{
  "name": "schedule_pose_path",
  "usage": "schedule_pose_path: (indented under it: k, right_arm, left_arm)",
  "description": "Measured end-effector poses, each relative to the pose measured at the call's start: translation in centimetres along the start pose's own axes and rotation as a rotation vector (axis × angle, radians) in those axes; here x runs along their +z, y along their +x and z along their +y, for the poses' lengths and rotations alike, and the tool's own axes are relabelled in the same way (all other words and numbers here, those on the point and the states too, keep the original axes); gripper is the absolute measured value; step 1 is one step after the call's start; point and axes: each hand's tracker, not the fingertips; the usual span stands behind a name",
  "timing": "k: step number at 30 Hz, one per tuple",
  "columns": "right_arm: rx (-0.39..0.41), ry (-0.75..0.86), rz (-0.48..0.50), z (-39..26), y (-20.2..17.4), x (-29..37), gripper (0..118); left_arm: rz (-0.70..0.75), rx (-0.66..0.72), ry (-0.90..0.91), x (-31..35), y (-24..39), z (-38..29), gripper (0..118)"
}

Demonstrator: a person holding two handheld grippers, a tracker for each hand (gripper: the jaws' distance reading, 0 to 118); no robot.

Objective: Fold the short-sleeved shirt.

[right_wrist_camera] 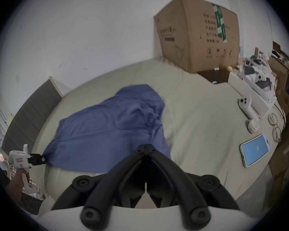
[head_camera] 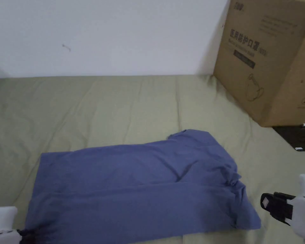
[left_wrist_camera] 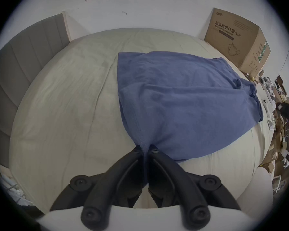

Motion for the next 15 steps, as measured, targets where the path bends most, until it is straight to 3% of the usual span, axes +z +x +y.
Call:
schedule_pose_path:
  k: [1, 2, 4, 5, 6, 7, 10, 11, 12, 13, 14, 15]
  right_arm:
    - [-0.018, -0.070, 0.027, 0.6, 0.5, -1.3, 0]
    - [-0.049, -0.123, 0.061, 1.0, 1.1, -2.4, 9]
    - [-0.115, -0.186, 0.069, 1.2, 1.8, -4.5, 92]
    - [-0.135, -0.221, 0.059, 1.1, 2.0, -5.8, 118]
    - [-0.156, -0.179, 0.005, 1.2, 2.5, -6.1, 117]
    - [-0.157, -0.238, 0.037, 0.8, 3.1, -6.7, 117]
    - [-0.144, -0.363, 0.012, 0.4, 3.4, -8.5, 115]
    - [-0.126, -0.374, 0.016, 0.5, 1.1, -8.5, 107]
    - [-0.107, -0.365, 0.028, 0.3, 0.4, -8.3, 69]
    - [-0.087, -0.366, 0.027, 0.1, -0.3, -8.1, 25]
    - [-0.042, -0.391, -0.031, 0.1, 0.0, -9.5, 9]
    - [-0.036, -0.400, -0.008, 0.0, 1.2, -11.3, 9]
  left_arm:
    - [-0.003, 0.017, 0.010, 0.3, -0.3, 0.2, 3]
    - [-0.005, 0.039, 0.021, -0.4, -0.7, -0.1, 3]
    - [-0.010, 0.064, 0.022, -0.2, -0.9, 0.1, 3]
    - [-0.005, 0.063, 0.021, -0.2, -0.8, 0.2, 3]
    - [0.003, 0.059, 0.022, 0.2, -0.6, 0.5, 3]
    - [0.021, 0.043, 0.025, 0.1, -0.4, 0.6, 3]
    - [0.039, 0.013, 0.013, -0.4, -0.2, 0.8, 3]
    - [0.042, 0.011, 0.005, -0.6, -0.2, 0.8, 3]
    - [0.042, 0.012, -0.002, -0.8, -0.3, 0.9, 3]
    - [0.040, 0.014, -0.008, -0.9, -0.4, 0.9, 3]
    - [0.039, 0.016, -0.013, -0.7, 0.1, 0.4, 3]
    - [0.035, 0.019, -0.017, -0.7, 0.1, 0.4, 3]
